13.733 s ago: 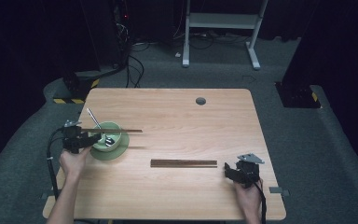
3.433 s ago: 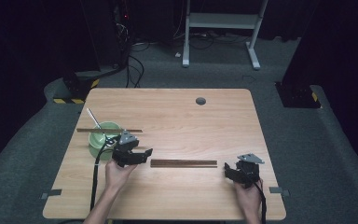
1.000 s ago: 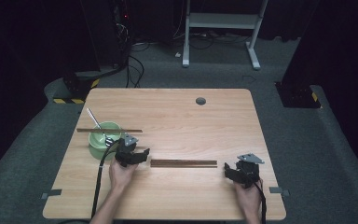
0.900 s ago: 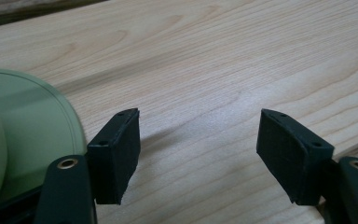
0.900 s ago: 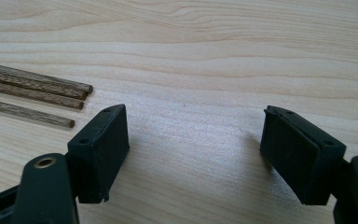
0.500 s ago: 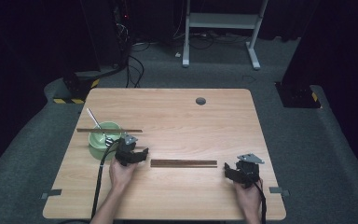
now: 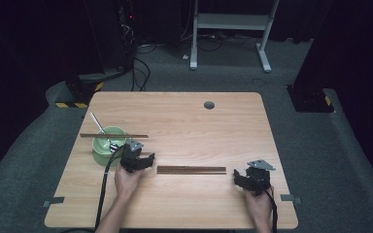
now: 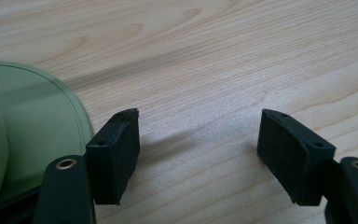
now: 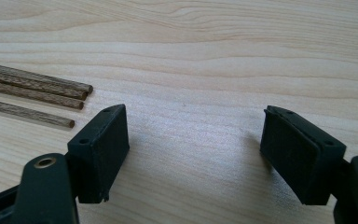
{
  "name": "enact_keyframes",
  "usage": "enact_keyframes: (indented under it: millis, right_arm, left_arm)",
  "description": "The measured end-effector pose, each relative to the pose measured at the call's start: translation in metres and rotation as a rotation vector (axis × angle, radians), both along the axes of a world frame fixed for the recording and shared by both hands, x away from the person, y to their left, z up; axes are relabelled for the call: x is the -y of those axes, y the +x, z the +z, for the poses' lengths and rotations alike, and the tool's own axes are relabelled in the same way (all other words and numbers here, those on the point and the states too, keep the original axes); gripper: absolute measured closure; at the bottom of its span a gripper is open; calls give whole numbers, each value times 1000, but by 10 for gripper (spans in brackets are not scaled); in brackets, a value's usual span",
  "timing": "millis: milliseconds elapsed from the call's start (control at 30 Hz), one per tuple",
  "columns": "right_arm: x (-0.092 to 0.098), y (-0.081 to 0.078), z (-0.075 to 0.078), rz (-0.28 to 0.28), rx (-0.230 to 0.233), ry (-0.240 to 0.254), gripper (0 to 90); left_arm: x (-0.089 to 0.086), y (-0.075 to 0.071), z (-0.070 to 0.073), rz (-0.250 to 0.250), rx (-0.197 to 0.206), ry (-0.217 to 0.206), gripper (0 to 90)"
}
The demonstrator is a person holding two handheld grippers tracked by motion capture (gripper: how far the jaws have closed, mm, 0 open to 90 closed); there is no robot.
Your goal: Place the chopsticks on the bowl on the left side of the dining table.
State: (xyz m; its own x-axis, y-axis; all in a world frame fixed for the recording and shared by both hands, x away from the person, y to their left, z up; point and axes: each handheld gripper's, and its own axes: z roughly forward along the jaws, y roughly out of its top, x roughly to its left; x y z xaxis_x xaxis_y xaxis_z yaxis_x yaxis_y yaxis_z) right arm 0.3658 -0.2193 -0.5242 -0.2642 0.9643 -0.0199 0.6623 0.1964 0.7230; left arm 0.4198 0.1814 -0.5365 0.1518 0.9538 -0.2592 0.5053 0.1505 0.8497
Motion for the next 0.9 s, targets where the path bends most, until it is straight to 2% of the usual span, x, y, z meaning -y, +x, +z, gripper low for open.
enact_keyframes:
  millis: [900]
  right_arm:
    - [0, 0, 0, -2, -2, 3, 230]
  left_arm:
    - [0, 0, 0, 8, 2, -8, 297]
